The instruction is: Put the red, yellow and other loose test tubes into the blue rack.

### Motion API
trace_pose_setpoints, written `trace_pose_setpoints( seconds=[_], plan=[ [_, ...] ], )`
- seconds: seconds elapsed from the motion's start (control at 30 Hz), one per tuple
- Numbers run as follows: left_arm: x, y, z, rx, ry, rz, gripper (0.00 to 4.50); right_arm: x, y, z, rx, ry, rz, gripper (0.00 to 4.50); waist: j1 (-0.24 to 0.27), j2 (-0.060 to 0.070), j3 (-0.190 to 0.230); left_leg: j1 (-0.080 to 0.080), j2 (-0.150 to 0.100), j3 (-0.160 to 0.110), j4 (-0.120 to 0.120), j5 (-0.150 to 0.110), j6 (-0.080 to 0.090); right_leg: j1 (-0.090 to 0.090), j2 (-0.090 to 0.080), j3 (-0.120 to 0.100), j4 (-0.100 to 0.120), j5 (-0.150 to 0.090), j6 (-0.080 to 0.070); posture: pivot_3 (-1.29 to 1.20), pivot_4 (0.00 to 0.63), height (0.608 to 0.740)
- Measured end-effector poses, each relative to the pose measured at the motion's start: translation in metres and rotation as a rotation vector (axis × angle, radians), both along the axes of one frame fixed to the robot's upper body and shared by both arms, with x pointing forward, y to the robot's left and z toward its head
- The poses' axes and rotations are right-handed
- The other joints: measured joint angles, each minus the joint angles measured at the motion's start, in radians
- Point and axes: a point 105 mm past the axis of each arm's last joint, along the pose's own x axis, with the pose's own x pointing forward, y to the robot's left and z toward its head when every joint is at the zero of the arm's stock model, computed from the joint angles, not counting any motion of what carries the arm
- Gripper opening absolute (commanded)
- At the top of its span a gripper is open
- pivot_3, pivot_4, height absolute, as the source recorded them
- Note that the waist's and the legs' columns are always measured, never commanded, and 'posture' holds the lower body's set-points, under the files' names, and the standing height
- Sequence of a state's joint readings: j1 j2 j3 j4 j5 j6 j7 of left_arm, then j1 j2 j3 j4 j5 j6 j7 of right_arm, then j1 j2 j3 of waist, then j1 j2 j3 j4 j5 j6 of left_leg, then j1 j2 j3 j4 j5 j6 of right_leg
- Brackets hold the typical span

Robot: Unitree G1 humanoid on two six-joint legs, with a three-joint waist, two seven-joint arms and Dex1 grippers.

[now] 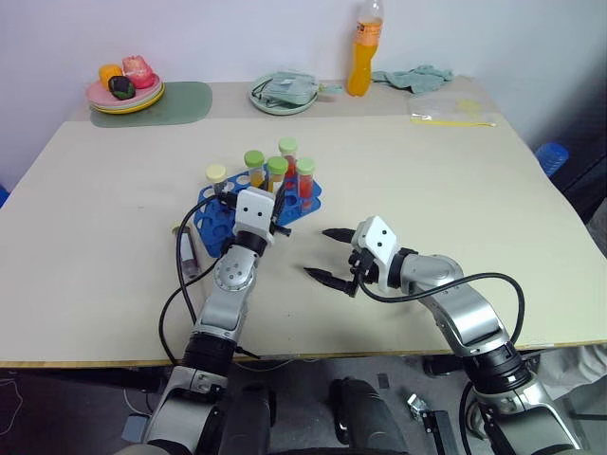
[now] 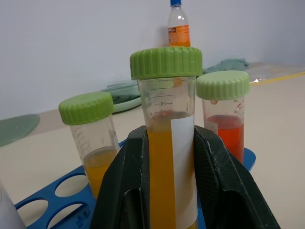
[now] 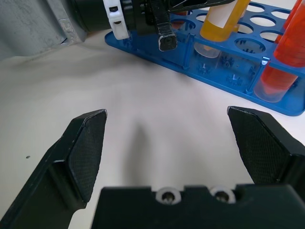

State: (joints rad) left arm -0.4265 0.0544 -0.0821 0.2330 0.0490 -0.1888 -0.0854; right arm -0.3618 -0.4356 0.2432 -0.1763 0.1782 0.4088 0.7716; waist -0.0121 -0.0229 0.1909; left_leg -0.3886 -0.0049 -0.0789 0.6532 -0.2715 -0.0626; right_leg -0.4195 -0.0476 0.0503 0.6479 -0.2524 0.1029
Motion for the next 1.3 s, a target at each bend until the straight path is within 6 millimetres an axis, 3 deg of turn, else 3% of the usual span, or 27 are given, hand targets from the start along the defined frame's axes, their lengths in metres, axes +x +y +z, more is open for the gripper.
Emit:
trace_pose_setpoints(
  seconds=[0.03, 0.07, 0.23, 0.33, 0.5, 0.63, 0.7, 0.77, 0.87, 0.97, 1.03, 1.13, 1.3],
  plan=[
    [0.0, 0.0, 0.0, -0.006, 0.001, -0.001, 0.73, 0.0, 0.0, 0.0, 0.0, 0.0, 0.0, 4.5, 0.0, 0.0, 0.0, 0.0, 0.0, 0.0, 0.0, 0.0, 0.0, 0.0, 0.0, 0.0, 0.0, 0.0, 0.0, 0.0, 0.15, 0.74],
    [0.0, 0.0, 0.0, -0.016, 0.003, -0.003, 1.76, 0.0, 0.0, 0.0, 0.0, 0.0, 0.0, 4.5, 0.0, 0.0, 0.0, 0.0, 0.0, 0.0, 0.0, 0.0, 0.0, 0.0, 0.0, 0.0, 0.0, 0.0, 0.0, 0.0, 0.15, 0.74],
    [-0.005, 0.009, 0.005, -0.072, -0.015, 0.014, 4.2, -0.001, 0.001, 0.001, 0.001, -0.004, 0.002, 4.5, -0.002, 0.0, 0.0, 0.0, 0.0, 0.0, 0.0, 0.0, 0.0, 0.0, 0.0, 0.0, 0.0, 0.0, 0.0, 0.0, 0.15, 0.74],
    [-0.019, 0.021, 0.027, -0.131, -0.081, 0.028, 4.2, -0.002, 0.002, 0.003, 0.002, -0.013, 0.007, 4.5, -0.003, 0.0, 0.0, 0.0, 0.0, 0.0, 0.0, 0.0, 0.0, -0.001, 0.0, 0.0, 0.0, 0.0, 0.0, 0.0, 0.15, 0.74],
    [-0.046, 0.058, 0.095, -0.169, -0.237, 0.083, 4.2, -0.003, -0.001, -0.001, -0.005, 0.003, 0.002, 4.5, -0.002, 0.0, 0.0, 0.0, 0.0, 0.0, 0.0, 0.0, 0.0, 0.0, 0.0, 0.0, 0.0, 0.0, 0.0, 0.0, 0.15, 0.74],
    [-0.05, 0.1, 0.126, -0.129, -0.17, 0.253, 4.37, -0.004, -0.001, -0.002, -0.006, 0.006, 0.007, 4.5, -0.004, 0.0, 0.0, 0.0, 0.0, -0.001, 0.0, 0.0, 0.0, 0.0, 0.001, 0.0, 0.001, 0.0, 0.0, 0.0, 0.15, 0.74],
    [-0.045, 0.131, 0.116, -0.074, 0.004, 0.412, 4.37, -0.005, 0.0, -0.002, -0.01, 0.007, 0.022, 4.5, -0.008, 0.0, 0.0, 0.001, 0.0, -0.001, 0.0, 0.0, 0.0, 0.0, 0.001, 0.0, 0.001, 0.0, 0.0, 0.0, 0.15, 0.74],
    [-0.045, 0.156, 0.092, -0.086, 0.227, 0.534, 4.37, -0.008, -0.003, -0.002, -0.036, 0.013, 0.055, 4.5, -0.009, 0.0, 0.0, 0.0, 0.0, -0.001, 0.0, 0.0, 0.0, 0.0, 0.001, 0.0, 0.001, 0.0, 0.0, 0.0, 0.15, 0.74],
    [-0.052, 0.174, 0.061, -0.078, 0.554, 0.625, 4.37, -0.013, -0.008, 0.005, -0.075, 0.021, 0.146, 4.5, -0.009, -0.002, 0.001, -0.001, 0.0, -0.003, 0.001, 0.0, 0.0, 0.0, 0.001, -0.002, 0.001, 0.0, 0.0, 0.0, 0.15, 0.74],
    [-0.055, 0.174, 0.046, -0.074, 0.702, 0.613, 4.37, -0.022, 0.002, 0.022, -0.052, -0.015, 0.259, 4.5, -0.009, -0.001, 0.001, 0.0, 0.0, -0.003, 0.0, 0.0, 0.0, 0.0, 0.001, -0.002, 0.001, 0.0, 0.0, 0.0, 0.15, 0.74],
    [-0.051, 0.171, 0.023, -0.074, 0.819, 0.568, 4.37, -0.028, 0.008, 0.035, -0.044, -0.062, 0.328, 4.5, -0.009, -0.001, 0.001, 0.0, 0.0, -0.003, 0.0, 0.0, -0.001, 0.0, 0.001, -0.002, 0.001, 0.0, 0.0, 0.0, 0.15, 0.74],
    [-0.049, 0.173, 0.0, -0.083, 0.934, 0.547, 4.37, -0.031, 0.01, 0.039, -0.049, -0.088, 0.364, 4.5, -0.007, -0.001, 0.001, 0.0, 0.0, -0.004, 0.0, 0.001, -0.001, -0.001, 0.001, -0.002, 0.001, 0.0, 0.0, 0.0, 0.15, 0.74],
    [-0.035, 0.162, -0.006, -0.148, 1.001, 0.505, 4.37, -0.035, 0.014, 0.035, -0.064, -0.1, 0.395, 4.5, 0.0, -0.001, 0.001, -0.001, -0.001, -0.003, 0.0, 0.001, -0.002, 0.0, -0.002, -0.002, 0.001, 0.0, 0.0, 0.0, 0.15, 0.74]
  ],
)
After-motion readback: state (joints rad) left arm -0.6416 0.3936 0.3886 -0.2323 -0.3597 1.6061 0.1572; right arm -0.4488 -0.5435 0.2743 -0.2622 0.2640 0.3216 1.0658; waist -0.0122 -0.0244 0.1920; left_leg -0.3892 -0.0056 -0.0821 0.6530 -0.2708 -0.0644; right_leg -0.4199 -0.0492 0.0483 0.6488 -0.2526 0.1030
